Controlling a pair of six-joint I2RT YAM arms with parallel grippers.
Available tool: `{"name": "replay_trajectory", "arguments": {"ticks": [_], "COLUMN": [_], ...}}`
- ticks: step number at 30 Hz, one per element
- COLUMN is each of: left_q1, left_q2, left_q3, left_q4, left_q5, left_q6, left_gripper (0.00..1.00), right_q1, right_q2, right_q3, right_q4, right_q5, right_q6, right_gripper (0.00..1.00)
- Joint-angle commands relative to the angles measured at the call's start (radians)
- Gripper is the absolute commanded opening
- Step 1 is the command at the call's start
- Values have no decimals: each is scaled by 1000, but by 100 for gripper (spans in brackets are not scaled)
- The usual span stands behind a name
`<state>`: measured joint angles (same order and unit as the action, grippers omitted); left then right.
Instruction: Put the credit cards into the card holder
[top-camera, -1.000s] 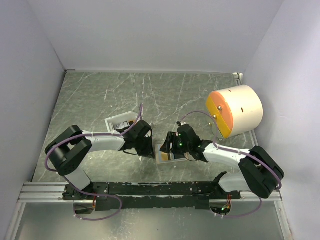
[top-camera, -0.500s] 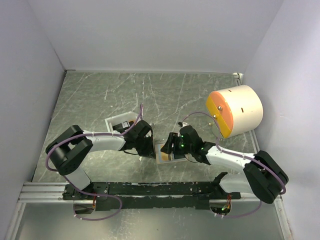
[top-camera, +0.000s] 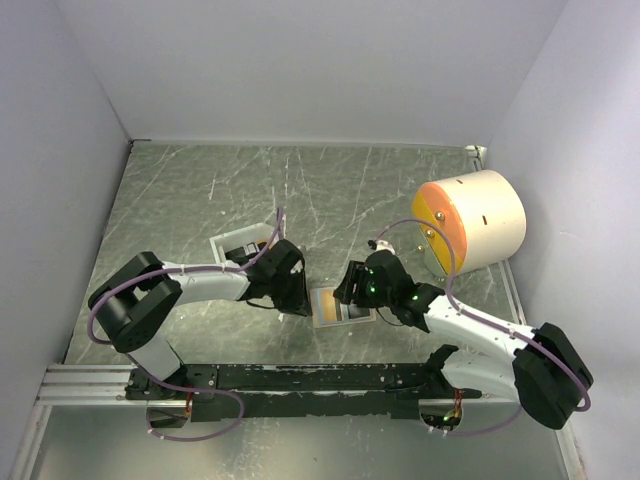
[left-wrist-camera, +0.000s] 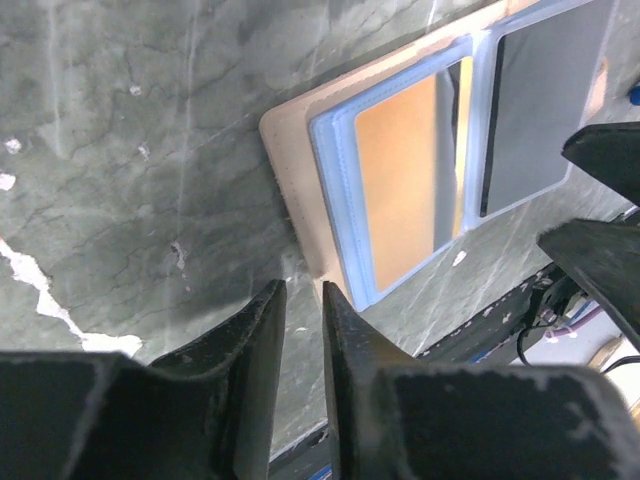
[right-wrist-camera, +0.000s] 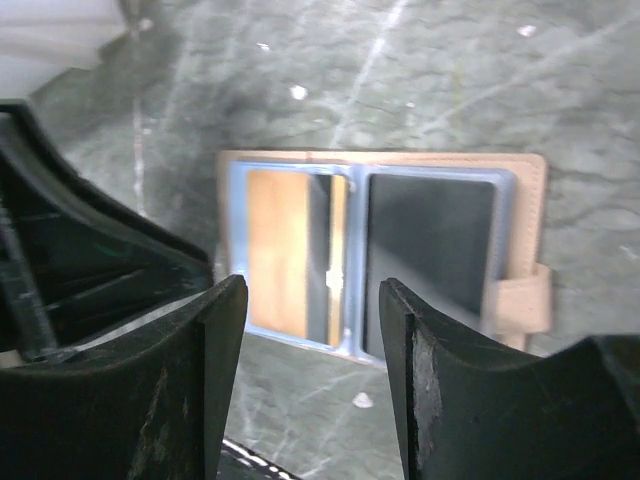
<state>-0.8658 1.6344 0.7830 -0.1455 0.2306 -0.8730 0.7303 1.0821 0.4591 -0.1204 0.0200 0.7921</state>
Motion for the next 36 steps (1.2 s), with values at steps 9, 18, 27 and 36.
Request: {"name": "replay_trajectory", "arguments": {"ticks": [9,18,27,36], "left_q1": [-6,-6,-5,-5], "left_q2": [25,35,50,78], "left_q3": [32,33,28,40], "left_q4": [136,191,209,174], "left_q5": [37,52,42,5], "left_q6": [-78,-105,-112,-129], "left_gripper": [42,43,43,42], "right_q1": [0,-7,-8,-7], "right_q2": [21,42,45,34], "right_q3": [39,-11,-37,-47], "right_q4": [-167,-127,-98,-103], "right_q5": [173,185,155,157], "right_q6": [-57,-42,-27,-16], "right_gripper": [55,52,49,49]}}
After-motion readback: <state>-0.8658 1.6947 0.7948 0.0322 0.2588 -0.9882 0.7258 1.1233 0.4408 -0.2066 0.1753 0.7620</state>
